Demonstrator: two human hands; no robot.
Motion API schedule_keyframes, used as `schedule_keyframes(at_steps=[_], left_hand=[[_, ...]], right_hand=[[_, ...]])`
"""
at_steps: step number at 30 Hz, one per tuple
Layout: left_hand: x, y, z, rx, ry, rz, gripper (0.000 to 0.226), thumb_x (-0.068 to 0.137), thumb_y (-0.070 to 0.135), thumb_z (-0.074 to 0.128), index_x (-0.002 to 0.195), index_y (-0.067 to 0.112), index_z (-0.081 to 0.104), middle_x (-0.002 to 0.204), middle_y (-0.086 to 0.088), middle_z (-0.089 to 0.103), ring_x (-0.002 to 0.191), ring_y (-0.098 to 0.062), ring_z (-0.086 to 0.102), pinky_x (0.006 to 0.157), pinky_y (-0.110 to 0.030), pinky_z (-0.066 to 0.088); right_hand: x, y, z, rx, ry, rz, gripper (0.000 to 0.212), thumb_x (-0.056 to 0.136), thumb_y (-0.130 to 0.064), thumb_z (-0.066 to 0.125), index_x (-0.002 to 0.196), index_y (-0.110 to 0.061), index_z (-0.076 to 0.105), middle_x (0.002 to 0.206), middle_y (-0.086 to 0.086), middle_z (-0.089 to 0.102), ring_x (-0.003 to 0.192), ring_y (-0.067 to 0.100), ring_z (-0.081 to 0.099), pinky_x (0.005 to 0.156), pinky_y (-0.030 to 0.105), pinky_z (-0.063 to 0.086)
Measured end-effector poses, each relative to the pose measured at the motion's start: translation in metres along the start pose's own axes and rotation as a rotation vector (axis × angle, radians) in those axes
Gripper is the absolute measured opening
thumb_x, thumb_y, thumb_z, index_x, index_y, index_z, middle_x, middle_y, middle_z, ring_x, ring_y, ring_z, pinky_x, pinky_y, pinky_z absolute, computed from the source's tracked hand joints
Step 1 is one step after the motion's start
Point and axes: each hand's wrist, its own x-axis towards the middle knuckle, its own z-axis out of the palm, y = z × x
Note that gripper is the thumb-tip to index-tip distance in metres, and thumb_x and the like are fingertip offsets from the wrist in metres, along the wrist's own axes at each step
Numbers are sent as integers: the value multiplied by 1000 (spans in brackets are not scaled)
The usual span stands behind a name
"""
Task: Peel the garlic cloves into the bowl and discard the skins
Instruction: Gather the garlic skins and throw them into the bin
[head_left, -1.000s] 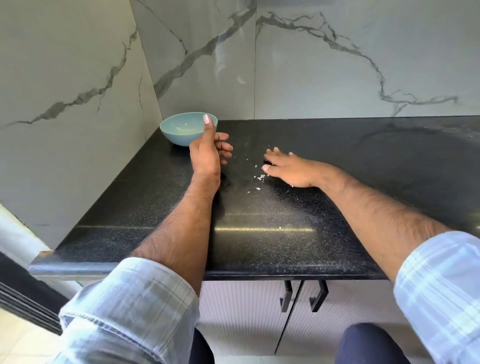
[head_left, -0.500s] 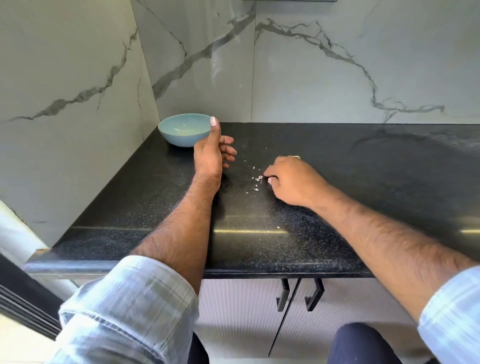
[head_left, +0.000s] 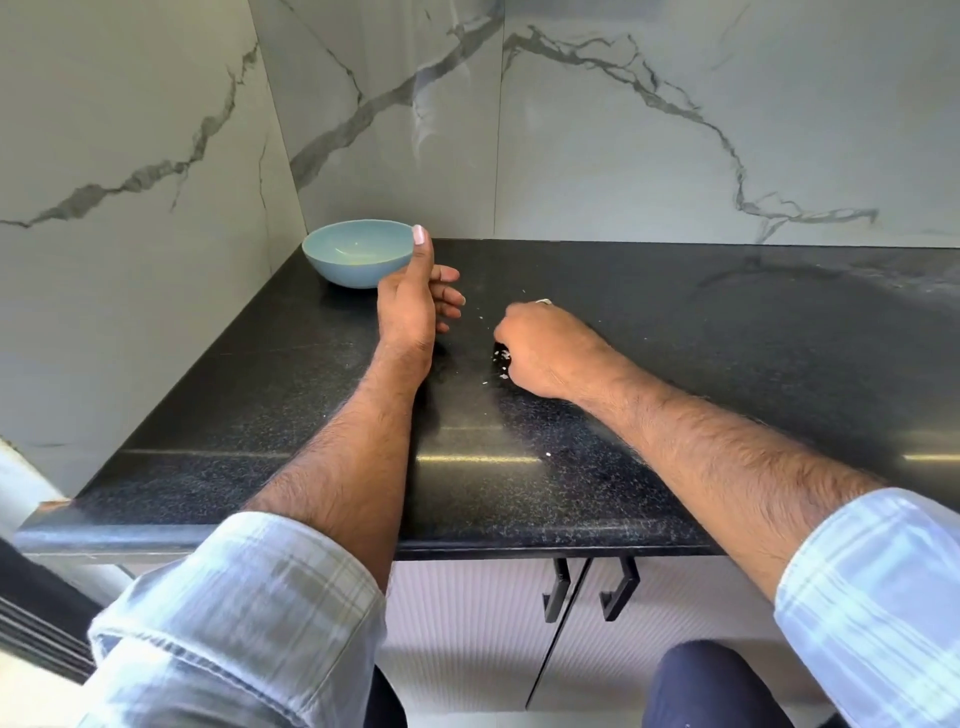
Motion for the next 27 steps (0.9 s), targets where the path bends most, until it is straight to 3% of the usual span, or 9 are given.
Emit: schedule_keyframes(at_steps=[5, 9, 12, 19, 21, 24, 27], left_hand=[[-2, 0, 2, 28, -20, 16, 85, 102, 77, 40, 102, 0, 75, 75, -10, 71, 66, -23, 64, 57, -31, 44], [-3, -1, 0, 27, -27, 26, 87, 101, 77, 40, 105, -3, 75, 76, -12, 72, 67, -23, 64, 57, -31, 44], [-3, -2, -1, 25, -37, 27, 87, 102, 77, 40, 105, -4, 75, 76, -12, 71, 67, -24, 64, 57, -31, 44], [-12, 1, -4, 37, -55, 22, 84, 103, 75, 41, 104, -3, 74, 75, -11, 71, 65, -23, 64, 55, -31, 43], [-16, 2, -3, 38, -69, 24, 82, 103, 74, 41, 103, -1, 75, 75, -11, 71, 65, -23, 63, 55, -31, 43], [-33, 8, 5, 35, -125, -14, 81, 102, 77, 39, 99, 4, 76, 79, -13, 73, 67, -24, 65, 56, -30, 44], [-62, 13, 38, 35, -238, -105, 84, 102, 78, 36, 99, 4, 75, 86, -18, 76, 72, -29, 70, 58, -32, 50]], right_hand=[[-16, 1, -3, -33, -58, -128, 30, 91, -10, 53, 113, -12, 73, 98, 0, 55, 93, 22, 58, 79, 38, 55], [-23, -2, -7, -68, -73, -149, 23, 95, -8, 57, 108, -16, 74, 96, -3, 58, 83, 17, 53, 66, 31, 45], [-19, -4, -10, 63, -53, -65, 32, 91, -3, 66, 108, -26, 79, 104, -3, 73, 83, 20, 68, 71, 33, 60], [-21, -4, -3, 103, 42, -44, 30, 85, -3, 73, 71, -30, 70, 87, -7, 73, 76, 18, 70, 73, 37, 64], [-32, 15, -2, 162, 1, -24, 30, 81, -3, 72, 70, -31, 75, 81, -13, 75, 73, 14, 72, 75, 36, 64], [-62, 57, -9, 512, 4, 144, 30, 78, -1, 77, 80, -30, 84, 72, -10, 78, 62, 15, 72, 66, 27, 61], [-111, 97, -12, 1245, 140, 415, 18, 79, 12, 80, 89, -3, 80, 86, 18, 79, 85, 30, 78, 74, 30, 65]])
